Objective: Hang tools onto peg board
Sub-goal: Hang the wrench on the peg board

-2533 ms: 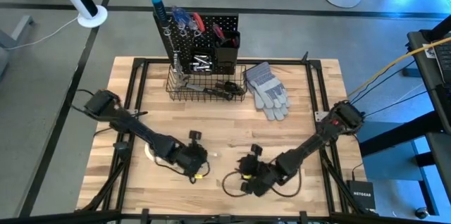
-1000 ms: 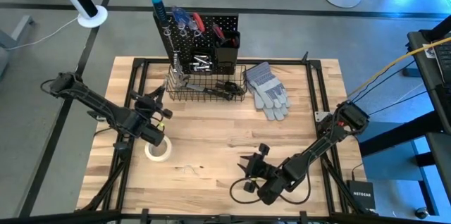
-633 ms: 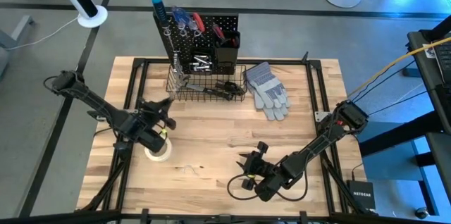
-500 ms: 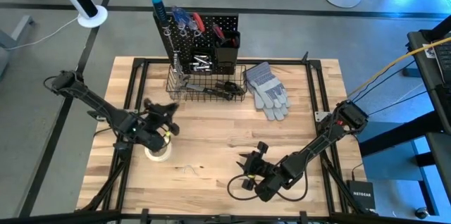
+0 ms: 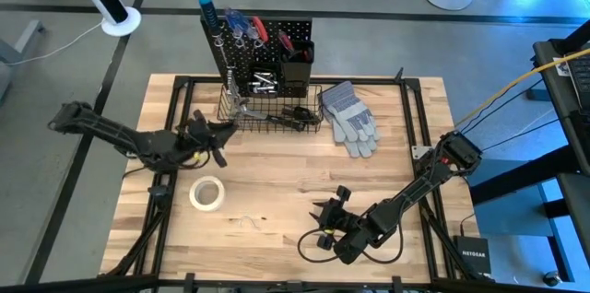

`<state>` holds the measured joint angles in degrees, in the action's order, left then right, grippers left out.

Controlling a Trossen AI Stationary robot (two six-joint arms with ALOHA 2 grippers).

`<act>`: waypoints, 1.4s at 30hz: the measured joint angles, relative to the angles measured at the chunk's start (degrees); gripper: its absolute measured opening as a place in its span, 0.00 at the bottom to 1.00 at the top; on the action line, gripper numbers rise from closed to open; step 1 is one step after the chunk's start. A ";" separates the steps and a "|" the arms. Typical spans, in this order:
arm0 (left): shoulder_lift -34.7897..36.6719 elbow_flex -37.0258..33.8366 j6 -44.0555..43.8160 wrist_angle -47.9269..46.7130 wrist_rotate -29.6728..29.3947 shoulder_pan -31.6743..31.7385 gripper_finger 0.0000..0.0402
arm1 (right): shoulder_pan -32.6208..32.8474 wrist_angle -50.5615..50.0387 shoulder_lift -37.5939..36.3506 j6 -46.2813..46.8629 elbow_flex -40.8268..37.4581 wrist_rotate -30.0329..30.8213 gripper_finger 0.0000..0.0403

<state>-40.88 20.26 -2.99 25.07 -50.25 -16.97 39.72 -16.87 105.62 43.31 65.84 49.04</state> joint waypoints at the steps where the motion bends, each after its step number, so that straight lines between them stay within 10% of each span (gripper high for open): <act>1: 0.97 -3.02 1.42 5.32 2.23 1.76 0.07 | 0.00 0.08 0.00 0.01 0.00 -0.11 0.35; 7: 3.89 -13.49 9.89 22.33 6.79 8.72 0.07 | 0.00 0.20 0.00 0.02 -0.02 -0.13 0.35; 27: -1.66 -16.57 17.97 18.04 4.38 19.26 0.07 | -0.09 0.37 0.00 0.09 -0.01 -0.07 0.35; 42: -1.31 -19.68 22.94 24.03 -3.79 15.99 0.07 | -0.09 0.38 0.00 1.30 -0.02 -0.07 0.35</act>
<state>-42.20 0.59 19.95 49.10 -54.03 -0.98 39.64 -16.48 105.62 44.61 65.83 48.97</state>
